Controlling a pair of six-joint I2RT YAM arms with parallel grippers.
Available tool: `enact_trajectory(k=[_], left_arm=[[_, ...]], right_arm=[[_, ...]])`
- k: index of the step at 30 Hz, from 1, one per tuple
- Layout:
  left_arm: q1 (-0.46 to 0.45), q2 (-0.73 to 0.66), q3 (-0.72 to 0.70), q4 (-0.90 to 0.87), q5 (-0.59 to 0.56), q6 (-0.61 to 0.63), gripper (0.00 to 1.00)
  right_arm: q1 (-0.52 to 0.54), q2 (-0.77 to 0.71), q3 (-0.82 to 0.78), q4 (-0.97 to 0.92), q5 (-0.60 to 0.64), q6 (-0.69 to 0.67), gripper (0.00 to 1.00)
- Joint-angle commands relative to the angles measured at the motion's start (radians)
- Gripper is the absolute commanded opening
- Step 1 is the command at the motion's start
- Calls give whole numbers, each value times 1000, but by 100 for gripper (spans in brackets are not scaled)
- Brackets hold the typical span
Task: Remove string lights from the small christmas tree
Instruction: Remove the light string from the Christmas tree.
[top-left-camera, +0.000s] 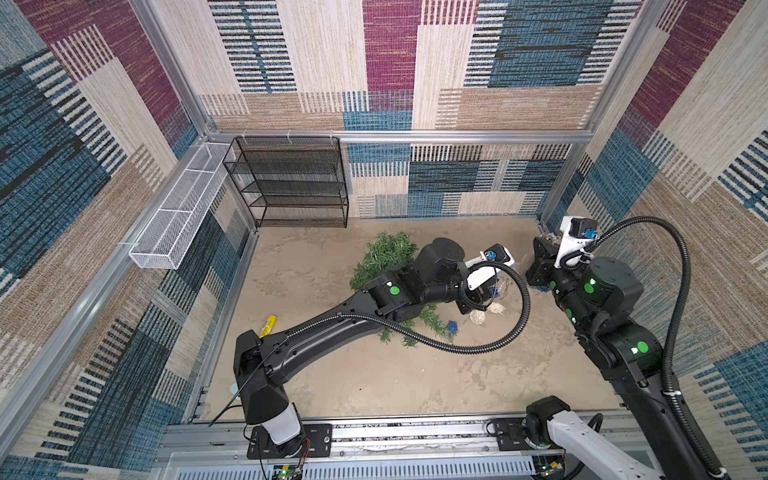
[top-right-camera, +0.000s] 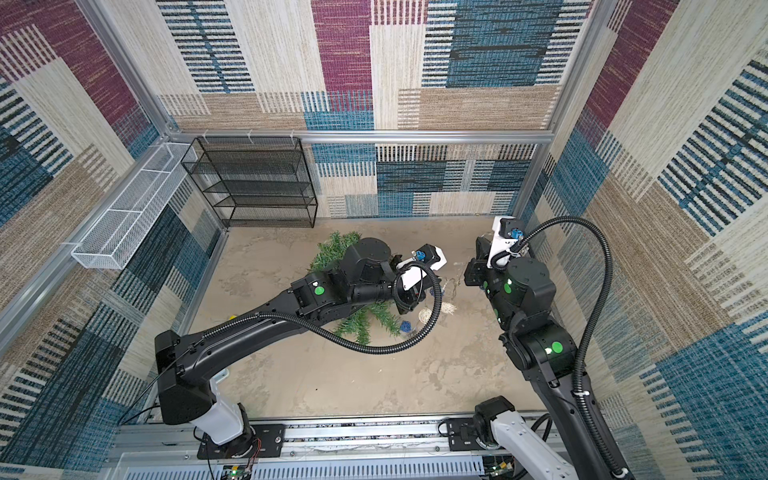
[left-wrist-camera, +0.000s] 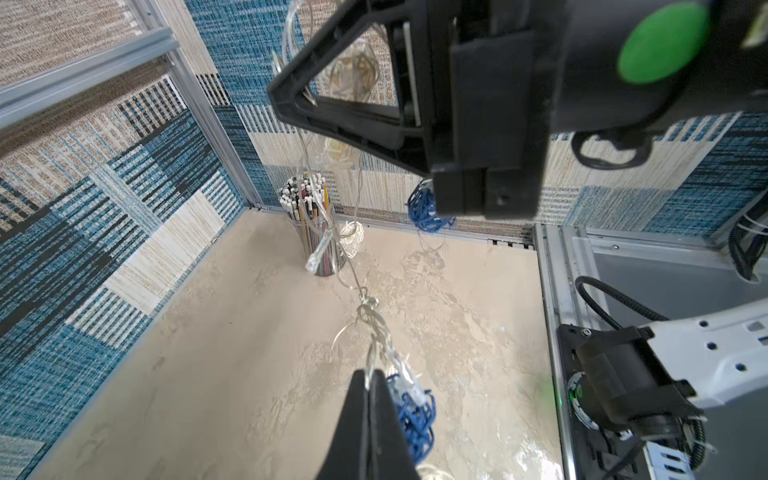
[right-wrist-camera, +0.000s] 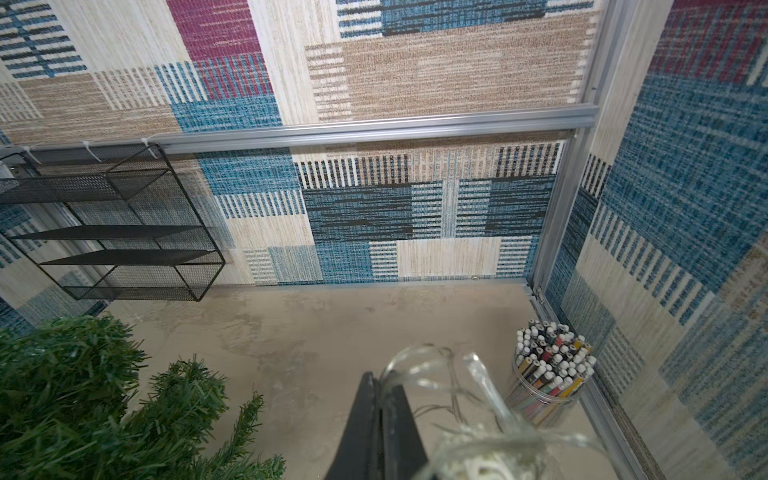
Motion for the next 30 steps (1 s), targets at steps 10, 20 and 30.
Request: enact_trajectory(k=[10, 20, 30], left_arm=[[-2, 154, 107, 136, -34, -97, 0], [-20, 294, 327, 158, 69, -148, 0], [-26, 380, 575, 75, 87, -95, 0]], right_arm=[[-140, 57, -88, -18, -111, 92, 0], [-253, 54, -123, -26, -161, 114, 0], [-349, 31, -108, 21, -279, 130, 0]])
